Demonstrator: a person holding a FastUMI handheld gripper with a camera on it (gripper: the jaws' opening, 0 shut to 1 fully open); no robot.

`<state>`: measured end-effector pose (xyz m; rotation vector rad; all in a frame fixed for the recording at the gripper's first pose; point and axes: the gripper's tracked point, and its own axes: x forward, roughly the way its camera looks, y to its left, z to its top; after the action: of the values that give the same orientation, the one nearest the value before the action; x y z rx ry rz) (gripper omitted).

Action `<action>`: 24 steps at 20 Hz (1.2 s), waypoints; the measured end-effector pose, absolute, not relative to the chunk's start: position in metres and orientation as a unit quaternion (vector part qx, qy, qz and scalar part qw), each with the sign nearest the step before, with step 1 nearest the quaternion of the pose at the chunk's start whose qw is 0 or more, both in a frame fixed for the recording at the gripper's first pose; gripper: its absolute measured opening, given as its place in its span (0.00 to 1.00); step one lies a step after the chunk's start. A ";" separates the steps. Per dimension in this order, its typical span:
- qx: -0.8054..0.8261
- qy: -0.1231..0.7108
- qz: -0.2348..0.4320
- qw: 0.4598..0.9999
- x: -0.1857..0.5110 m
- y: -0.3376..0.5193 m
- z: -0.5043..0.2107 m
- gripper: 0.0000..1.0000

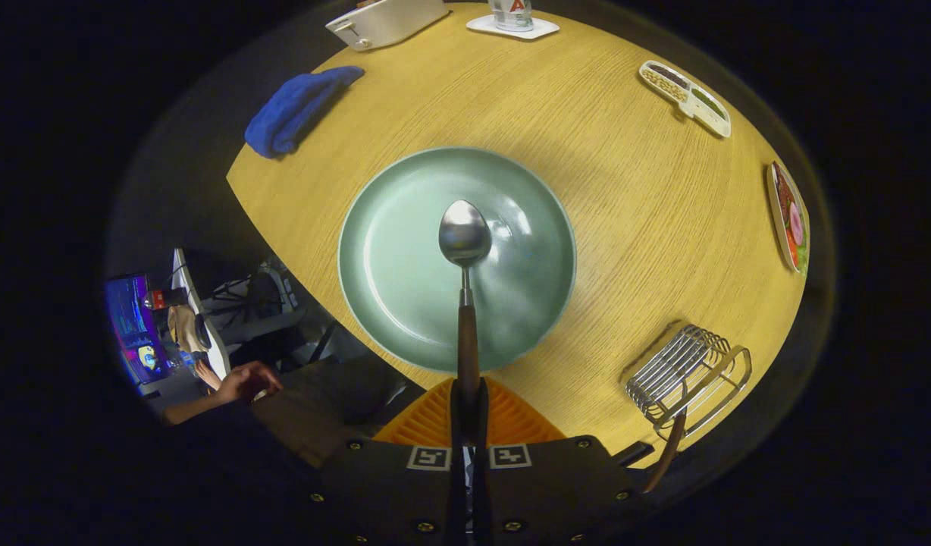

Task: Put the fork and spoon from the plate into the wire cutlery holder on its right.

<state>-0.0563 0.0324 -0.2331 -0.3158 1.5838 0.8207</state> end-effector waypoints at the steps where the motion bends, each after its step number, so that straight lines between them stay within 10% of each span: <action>1: -0.137 0.688 0.356 0.617 -0.053 0.026 -0.227 0.04; 24: -0.184 0.734 0.289 0.586 -0.026 -0.176 -0.145 0.04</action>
<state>-0.0257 -0.1755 -0.1449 -0.4298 1.7110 0.6745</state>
